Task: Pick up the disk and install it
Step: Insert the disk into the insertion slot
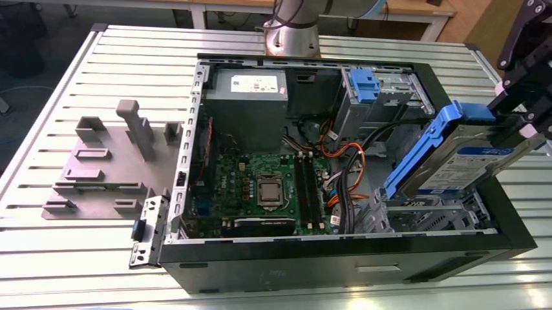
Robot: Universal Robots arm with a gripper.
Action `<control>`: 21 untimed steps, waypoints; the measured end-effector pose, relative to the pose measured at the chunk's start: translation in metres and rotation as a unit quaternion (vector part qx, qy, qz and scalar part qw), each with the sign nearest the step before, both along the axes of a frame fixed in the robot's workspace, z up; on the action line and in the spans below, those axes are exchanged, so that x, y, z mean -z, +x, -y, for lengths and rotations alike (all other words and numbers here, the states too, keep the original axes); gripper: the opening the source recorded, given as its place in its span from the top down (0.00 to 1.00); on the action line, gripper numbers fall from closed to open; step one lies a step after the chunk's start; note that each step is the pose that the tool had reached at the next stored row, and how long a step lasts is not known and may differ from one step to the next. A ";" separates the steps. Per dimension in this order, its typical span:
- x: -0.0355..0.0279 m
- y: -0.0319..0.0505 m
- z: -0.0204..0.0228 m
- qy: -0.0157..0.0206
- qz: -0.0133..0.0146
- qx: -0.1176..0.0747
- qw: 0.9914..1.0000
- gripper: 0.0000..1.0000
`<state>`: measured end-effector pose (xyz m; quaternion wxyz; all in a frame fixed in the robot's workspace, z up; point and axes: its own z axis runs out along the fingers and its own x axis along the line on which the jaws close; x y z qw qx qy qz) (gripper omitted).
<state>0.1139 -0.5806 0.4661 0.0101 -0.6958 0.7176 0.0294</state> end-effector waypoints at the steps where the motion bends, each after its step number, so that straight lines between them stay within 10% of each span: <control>1: 0.0003 0.0003 -0.0001 0.000 0.000 0.000 1.000 0.65; 21: 0.0084 0.0024 -0.0009 0.000 0.000 0.000 1.000 0.65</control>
